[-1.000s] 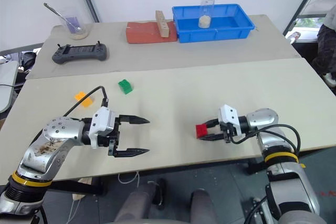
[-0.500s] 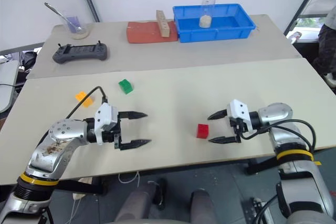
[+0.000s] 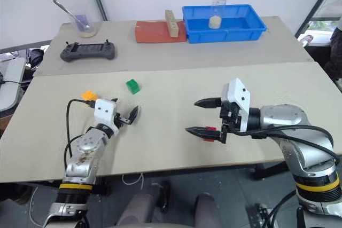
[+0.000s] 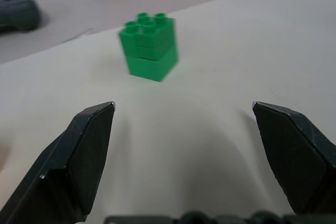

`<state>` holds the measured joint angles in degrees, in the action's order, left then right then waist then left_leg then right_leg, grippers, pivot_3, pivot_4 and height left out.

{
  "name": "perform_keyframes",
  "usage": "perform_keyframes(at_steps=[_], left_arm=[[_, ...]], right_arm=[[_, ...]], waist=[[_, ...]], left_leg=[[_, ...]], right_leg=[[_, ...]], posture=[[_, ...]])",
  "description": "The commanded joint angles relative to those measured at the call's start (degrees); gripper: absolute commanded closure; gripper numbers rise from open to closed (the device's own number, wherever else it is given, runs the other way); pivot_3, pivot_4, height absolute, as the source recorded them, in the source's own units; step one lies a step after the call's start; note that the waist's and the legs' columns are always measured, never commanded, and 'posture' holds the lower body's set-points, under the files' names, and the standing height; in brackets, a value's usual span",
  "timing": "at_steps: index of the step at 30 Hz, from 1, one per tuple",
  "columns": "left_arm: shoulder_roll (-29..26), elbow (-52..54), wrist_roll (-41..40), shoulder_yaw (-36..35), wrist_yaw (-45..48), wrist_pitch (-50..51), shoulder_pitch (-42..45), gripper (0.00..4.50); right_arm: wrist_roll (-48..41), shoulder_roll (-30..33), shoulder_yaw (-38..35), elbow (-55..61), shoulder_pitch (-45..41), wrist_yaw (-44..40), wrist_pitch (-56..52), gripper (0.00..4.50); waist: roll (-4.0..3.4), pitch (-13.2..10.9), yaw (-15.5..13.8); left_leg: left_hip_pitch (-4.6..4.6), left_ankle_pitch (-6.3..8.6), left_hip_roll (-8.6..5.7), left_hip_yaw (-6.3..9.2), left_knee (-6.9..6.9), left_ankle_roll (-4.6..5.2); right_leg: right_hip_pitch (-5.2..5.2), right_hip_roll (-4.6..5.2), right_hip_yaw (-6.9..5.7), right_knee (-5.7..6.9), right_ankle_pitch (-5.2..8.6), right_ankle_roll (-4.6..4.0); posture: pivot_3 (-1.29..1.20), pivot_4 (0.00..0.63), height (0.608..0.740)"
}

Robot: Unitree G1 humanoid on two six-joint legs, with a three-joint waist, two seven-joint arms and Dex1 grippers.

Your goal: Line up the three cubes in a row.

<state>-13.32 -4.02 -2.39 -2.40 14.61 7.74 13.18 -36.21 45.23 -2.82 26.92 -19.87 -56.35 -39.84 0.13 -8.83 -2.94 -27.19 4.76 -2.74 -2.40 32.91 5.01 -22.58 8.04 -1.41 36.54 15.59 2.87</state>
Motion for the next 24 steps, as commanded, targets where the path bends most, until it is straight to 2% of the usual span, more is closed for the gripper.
perform_keyframes(at_steps=[1, 5, 8, 14, 20, 23, 24], left_arm=[[2.6, -6.2, 3.4, 0.0, -7.2, -4.3, 4.7, 0.0], [4.1, -14.9, 4.4, 0.0, -9.8, -7.2, 10.5, 0.0], [4.5, -22.4, 3.6, -0.7, -9.9, -9.4, 15.0, 0.0], [4.8, -36.9, 1.0, -2.1, -6.4, -13.4, 24.0, 0.0], [3.7, -44.3, 0.9, -2.0, -2.0, -16.6, 28.0, 0.0], [2.5, -46.4, 1.5, -1.7, -1.0, -18.1, 28.9, 0.75], [2.3, -46.7, 1.5, -1.7, -0.8, -18.5, 29.0, 1.17]], right_arm=[[-2.5, -0.4, -1.4, 3.3, -1.7, 2.7, -2.1, 0.03], [-2.3, -0.2, -1.6, 3.8, -1.2, 3.5, -1.8, 0.03], [-2.1, -0.1, -1.7, 3.7, -1.0, 3.8, -1.5, 0.03], [-1.7, -0.2, -1.7, 3.1, -1.7, 4.6, -1.1, 0.03], [-2.1, -0.1, -1.6, 3.7, -2.2, 5.2, -1.6, 0.03], [-2.0, -0.2, -1.4, 3.7, -2.6, 5.5, -1.8, 0.0], [-2.1, -0.2, -1.4, 3.7, -2.8, 5.7, -1.8, 0.0]], waist=[[0.02, 0.0, -0.3], [0.06, 0.0, -0.9], [0.06, 0.0, -1.0], [0.07, 0.0, -1.2], [0.07, 0.0, -1.3], [0.07, 0.0, -1.3], [0.07, 0.0, -1.3]], left_leg=[[0.0, 0.0, -0.01, 0.0, 0.0, 0.0], [-0.05, 0.0, -0.02, 0.0, 0.12, 0.0], [-0.08, 0.0, -0.02, 0.0, 0.21, 0.01], [-0.09, 0.01, -0.01, 0.0, 0.23, 0.02], [-0.12, 0.02, -0.08, 0.0, 0.34, 0.05], [-0.12, 0.02, -0.08, 0.0, 0.34, 0.05], [-0.12, 0.02, -0.08, 0.0, 0.34, 0.05]], right_leg=[[0.01, 0.03, -0.05, -0.01, -0.1, 0.12], [0.02, 0.31, -0.89, -0.02, -0.38, 0.39], [0.06, 0.31, -1.0, -0.08, -0.44, 0.49], [0.24, 0.3, -1.28, -0.49, -0.82, 0.7], [0.31, 0.29, -1.42, -0.51, -0.87, 0.77], [0.32, 0.3, -1.42, -0.51, -0.88, 0.79], [0.32, 0.3, -1.42, -0.51, -0.89, 0.79]], posture=[[0.0, 0.15, 0.74], [0.0, 0.15, 0.74], [0.0, 0.15, 0.74], [0.0, 0.15, 0.74], [0.0, 0.15, 0.74], [0.0, 0.15, 0.74], [0.0, 0.15, 0.74]])
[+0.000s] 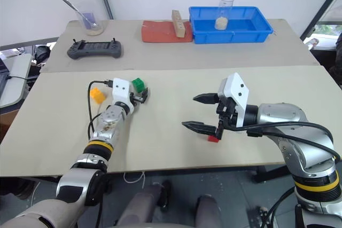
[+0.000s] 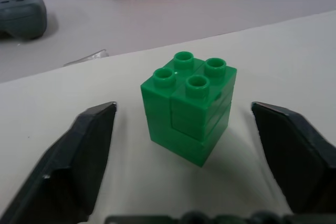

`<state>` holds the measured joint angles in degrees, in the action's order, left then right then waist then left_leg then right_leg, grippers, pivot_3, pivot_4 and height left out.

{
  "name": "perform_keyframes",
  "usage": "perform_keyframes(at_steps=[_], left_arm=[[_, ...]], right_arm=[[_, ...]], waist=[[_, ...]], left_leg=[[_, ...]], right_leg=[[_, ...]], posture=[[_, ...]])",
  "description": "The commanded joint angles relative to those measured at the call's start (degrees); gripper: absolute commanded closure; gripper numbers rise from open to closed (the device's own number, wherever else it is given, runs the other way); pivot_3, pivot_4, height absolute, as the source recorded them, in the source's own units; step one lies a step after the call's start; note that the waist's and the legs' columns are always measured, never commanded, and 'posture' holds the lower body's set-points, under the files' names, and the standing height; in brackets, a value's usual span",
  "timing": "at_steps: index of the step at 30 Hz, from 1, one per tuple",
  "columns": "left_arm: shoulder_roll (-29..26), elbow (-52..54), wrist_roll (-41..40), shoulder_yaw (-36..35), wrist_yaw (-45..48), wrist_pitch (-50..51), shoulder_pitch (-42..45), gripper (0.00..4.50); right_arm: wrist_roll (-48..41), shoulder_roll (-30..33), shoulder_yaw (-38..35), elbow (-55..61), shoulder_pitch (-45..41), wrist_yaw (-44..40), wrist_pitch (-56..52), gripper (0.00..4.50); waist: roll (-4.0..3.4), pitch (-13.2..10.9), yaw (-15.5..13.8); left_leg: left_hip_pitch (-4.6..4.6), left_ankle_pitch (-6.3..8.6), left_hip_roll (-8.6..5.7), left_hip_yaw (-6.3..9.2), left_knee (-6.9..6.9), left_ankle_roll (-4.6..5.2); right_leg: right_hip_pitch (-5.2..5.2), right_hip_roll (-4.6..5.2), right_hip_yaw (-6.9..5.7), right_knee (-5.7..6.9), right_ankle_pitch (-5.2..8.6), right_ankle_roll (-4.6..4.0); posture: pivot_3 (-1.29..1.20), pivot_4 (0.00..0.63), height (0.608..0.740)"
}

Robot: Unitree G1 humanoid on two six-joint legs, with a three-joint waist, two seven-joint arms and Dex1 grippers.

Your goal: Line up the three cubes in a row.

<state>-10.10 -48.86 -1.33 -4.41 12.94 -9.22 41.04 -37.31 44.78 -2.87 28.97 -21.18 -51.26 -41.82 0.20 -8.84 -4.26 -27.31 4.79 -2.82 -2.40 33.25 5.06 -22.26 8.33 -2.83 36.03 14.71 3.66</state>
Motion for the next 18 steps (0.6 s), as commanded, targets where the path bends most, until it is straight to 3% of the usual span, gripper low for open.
perform_keyframes(at_steps=[1, 4, 5, 13, 18], left_arm=[[-1.0, -2.1, 0.4, 0.3, 1.2, -1.9, 1.2, 1.66], [-1.2, -2.2, 0.2, 0.2, 1.8, -2.5, 1.0, 3.05], [-1.2, -2.1, 0.2, 0.2, 2.0, -2.6, 0.9, 3.24], [-0.6, 4.4, -0.9, 0.9, 4.6, -0.8, -2.3, 3.24], [-4.1, 23.9, -5.6, 6.1, 21.6, 5.4, -10.7, 3.24]], right_arm=[[-1.0, 0.2, -1.2, 1.6, -1.8, 0.8, 0.0, 0.0], [-1.1, 0.1, -1.0, 1.5, -2.3, 1.1, -0.1, 0.0], [-1.1, 0.1, -0.9, 1.5, -2.3, 1.1, -0.2, 0.0], [-0.2, 0.2, -0.4, 0.5, -2.2, 0.7, 0.8, 0.0], [0.2, 1.9, -1.2, 0.9, -0.6, -1.2, 1.8, 0.0]], waist=[[0.0, 0.0, 0.1], [0.0, 0.0, 0.1], [0.0, 0.0, 0.1], [0.0, 0.0, 0.3], [0.0, 0.0, 0.7]], left_leg=[[0.0, 0.0, 0.0, 0.0, 0.0, 0.0], [0.0, 0.0, 0.01, 0.0, 0.0, 0.0], [0.0, 0.0, 0.01, 0.0, 0.0, 0.0], [0.0, 0.0, 0.01, 0.0, 0.0, 0.01], [-0.04, 0.02, 0.02, 0.0, -0.01, 0.03]], right_leg=[[-0.01, 0.0, 0.01, 0.0, 0.0, 0.0], [-0.01, 0.0, 0.0, 0.01, 0.0, 0.0], [-0.01, 0.01, 0.0, 0.0, 0.0, 0.0], [-0.02, 0.01, 0.01, -0.02, -0.01, 0.0], [-0.05, 0.01, 0.01, -0.09, -0.02, -0.03]], posture=[[0.0, 0.15, 0.74], [0.0, 0.15, 0.74], [0.0, 0.15, 0.74], [0.0, 0.15, 0.74], [0.0, 0.15, 0.74]])
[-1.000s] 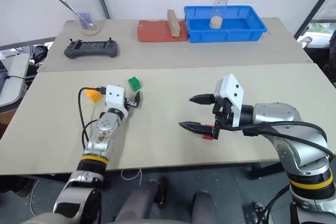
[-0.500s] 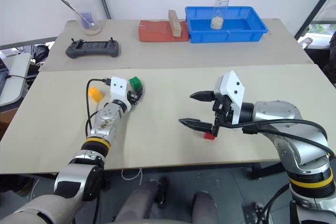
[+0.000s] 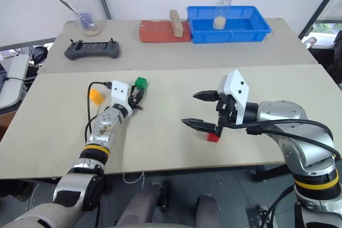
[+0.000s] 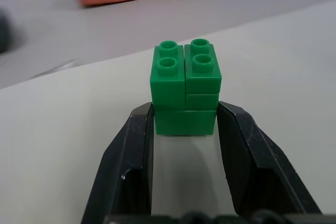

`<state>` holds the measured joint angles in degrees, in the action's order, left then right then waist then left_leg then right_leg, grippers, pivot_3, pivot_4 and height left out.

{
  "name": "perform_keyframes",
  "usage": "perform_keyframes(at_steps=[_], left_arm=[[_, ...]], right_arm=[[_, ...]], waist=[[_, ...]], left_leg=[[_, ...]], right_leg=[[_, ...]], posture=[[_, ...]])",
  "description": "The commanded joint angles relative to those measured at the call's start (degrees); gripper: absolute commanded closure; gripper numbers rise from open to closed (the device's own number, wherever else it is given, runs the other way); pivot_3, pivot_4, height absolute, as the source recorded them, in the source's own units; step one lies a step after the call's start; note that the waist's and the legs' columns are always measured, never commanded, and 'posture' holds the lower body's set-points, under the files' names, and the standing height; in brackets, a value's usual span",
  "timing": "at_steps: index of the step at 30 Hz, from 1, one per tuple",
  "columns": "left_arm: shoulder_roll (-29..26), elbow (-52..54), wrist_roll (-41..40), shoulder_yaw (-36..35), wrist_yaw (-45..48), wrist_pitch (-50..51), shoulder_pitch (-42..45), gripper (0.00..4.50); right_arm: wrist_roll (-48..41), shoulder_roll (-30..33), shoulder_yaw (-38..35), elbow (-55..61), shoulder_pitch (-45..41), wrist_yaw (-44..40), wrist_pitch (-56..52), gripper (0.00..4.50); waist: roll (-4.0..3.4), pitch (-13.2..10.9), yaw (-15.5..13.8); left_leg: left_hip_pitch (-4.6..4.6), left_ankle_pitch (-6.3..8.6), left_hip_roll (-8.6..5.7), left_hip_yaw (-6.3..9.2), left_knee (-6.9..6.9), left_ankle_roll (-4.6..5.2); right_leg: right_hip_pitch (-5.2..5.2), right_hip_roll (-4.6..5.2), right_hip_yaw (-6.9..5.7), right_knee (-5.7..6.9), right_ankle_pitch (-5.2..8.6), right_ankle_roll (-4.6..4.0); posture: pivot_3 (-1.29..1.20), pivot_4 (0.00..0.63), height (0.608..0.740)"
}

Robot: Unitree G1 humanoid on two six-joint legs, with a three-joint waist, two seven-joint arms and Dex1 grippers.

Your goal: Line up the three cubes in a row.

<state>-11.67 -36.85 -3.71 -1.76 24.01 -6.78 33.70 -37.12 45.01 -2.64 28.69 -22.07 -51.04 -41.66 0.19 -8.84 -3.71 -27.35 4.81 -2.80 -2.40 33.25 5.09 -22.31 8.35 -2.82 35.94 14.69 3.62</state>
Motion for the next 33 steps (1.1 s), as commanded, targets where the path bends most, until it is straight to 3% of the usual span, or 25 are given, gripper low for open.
perform_keyframes(at_steps=[1, 7, 13, 23, 33], left_arm=[[-4.6, 16.4, -4.6, 5.0, 15.6, 4.3, -5.6, 3.24], [-14.3, 30.1, -10.7, 11.7, 37.5, 7.9, -11.9, 3.24], [-14.3, 29.4, -10.6, 16.4, 46.5, 4.7, -11.4, 3.24], [-6.7, 16.3, -3.8, 19.4, 42.5, -3.8, -6.1, 3.24], [-3.5, 10.4, -1.8, 19.8, 41.3, -7.3, -3.1, 3.24]], right_arm=[[-0.3, 2.3, -1.9, 1.3, 0.7, -2.2, 1.7, 0.0], [-2.0, 7.7, -4.7, 2.4, 6.1, -9.6, 2.8, 0.0], [0.3, 11.4, -6.9, 1.0, 11.3, -14.1, 7.6, 0.0], [0.2, 11.7, -9.4, 0.8, 15.2, -15.1, 9.4, 0.0], [0.0, 11.7, -9.6, 1.4, 15.9, -14.7, 9.9, 0.0]], waist=[[-0.01, 0.0, 0.2], [-0.06, 0.0, 0.7], [-0.05, 0.0, 1.1], [-0.01, 0.0, 1.1], [-0.01, 0.0, 1.0]], left_leg=[[-0.01, 0.0, 0.01, 0.0, 0.0, 0.0], [-0.01, 0.01, 0.13, 0.0, -0.18, 0.0], [0.01, 0.01, 0.12, -0.02, -0.22, 0.0], [0.01, 0.01, 0.15, -0.02, -0.15, 0.01], [0.01, 0.09, 0.16, -0.02, 0.05, 0.14]], right_leg=[[0.0, 0.03, 0.01, -0.04, 0.0, -0.02], [-0.06, 0.07, 0.05, -0.1, 0.22, -0.53], [-0.05, 0.1, 0.12, -0.15, 0.3, -0.57], [0.0, 0.16, 0.07, -0.2, 0.27, -0.52], [0.08, 0.14, 0.01, -0.19, 0.09, -0.17]], posture=[[0.0, 0.15, 0.74], [0.0, 0.15, 0.74], [0.0, 0.15, 0.74], [0.0, 0.15, 0.74], [0.0, 0.15, 0.74]])
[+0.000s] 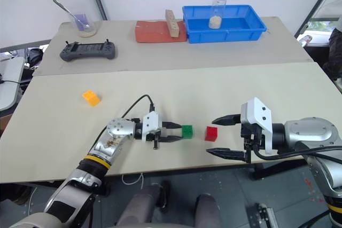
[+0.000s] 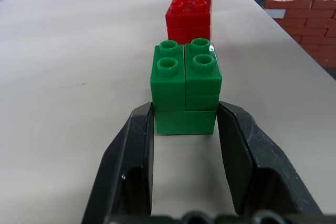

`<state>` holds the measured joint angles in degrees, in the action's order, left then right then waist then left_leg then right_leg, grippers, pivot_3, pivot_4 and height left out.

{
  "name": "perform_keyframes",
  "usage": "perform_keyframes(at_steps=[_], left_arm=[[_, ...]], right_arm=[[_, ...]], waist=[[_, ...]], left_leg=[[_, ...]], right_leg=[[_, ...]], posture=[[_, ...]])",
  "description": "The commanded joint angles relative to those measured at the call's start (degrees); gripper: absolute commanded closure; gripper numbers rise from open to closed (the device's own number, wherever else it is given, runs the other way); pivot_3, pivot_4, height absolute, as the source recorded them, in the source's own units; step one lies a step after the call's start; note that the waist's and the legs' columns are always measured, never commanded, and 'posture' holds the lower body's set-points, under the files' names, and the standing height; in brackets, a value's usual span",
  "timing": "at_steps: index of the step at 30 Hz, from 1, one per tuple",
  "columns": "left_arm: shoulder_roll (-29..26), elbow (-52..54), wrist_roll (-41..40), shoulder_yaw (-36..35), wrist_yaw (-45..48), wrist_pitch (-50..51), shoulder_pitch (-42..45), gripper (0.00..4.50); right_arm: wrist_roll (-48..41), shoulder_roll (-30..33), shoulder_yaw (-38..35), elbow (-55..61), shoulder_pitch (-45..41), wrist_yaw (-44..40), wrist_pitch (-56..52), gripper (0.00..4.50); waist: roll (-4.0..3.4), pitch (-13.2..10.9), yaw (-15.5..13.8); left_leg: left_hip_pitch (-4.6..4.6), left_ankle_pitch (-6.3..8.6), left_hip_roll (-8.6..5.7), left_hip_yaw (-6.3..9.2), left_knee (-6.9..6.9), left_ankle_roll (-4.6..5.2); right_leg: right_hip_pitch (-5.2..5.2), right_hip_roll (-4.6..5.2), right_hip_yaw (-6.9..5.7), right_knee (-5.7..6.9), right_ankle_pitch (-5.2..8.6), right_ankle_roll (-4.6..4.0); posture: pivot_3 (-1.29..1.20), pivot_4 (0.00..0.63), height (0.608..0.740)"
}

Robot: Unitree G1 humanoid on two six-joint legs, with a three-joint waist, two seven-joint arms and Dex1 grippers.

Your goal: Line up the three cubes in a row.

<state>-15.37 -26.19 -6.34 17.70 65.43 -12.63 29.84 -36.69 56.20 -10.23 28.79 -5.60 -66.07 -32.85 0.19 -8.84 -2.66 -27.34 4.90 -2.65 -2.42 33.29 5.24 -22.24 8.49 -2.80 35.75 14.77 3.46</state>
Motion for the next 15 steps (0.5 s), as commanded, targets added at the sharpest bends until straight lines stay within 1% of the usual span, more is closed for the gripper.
perform_keyframes(at_steps=[1, 9, 15], left_arm=[[0.1, -0.2, 0.8, 0.3, 0.1, -1.5, 0.7, 3.24], [-1.7, 3.4, 0.4, -0.2, 0.4, 1.2, -1.2, 3.24], [-1.8, 7.7, 0.6, 0.2, -2.2, 4.5, -4.3, 3.24]], right_arm=[[-0.4, 0.4, -1.9, 1.3, -0.7, 0.5, 1.0, 0.0], [-0.8, -0.1, -1.2, 1.5, -1.8, 2.1, 0.5, 0.0], [-0.8, 0.1, -0.7, 0.9, -2.6, 2.2, 0.5, 0.0]], waist=[[0.0, 0.0, 0.0], [0.0, 0.0, 0.2], [-0.01, 0.0, 0.2]], left_leg=[[0.0, 0.0, 0.0, 0.0, 0.0, 0.0], [0.0, 0.0, 0.02, 0.0, 0.01, 0.0], [0.01, 0.0, 0.05, 0.0, 0.02, 0.0]], right_leg=[[0.0, 0.0, 0.0, 0.0, 0.0, 0.0], [0.0, -0.02, 0.0, 0.0, -0.02, 0.03], [0.0, -0.03, -0.01, 0.0, -0.03, 0.03]], posture=[[0.0, 0.15, 0.74], [0.0, 0.15, 0.74], [0.0, 0.15, 0.74]])
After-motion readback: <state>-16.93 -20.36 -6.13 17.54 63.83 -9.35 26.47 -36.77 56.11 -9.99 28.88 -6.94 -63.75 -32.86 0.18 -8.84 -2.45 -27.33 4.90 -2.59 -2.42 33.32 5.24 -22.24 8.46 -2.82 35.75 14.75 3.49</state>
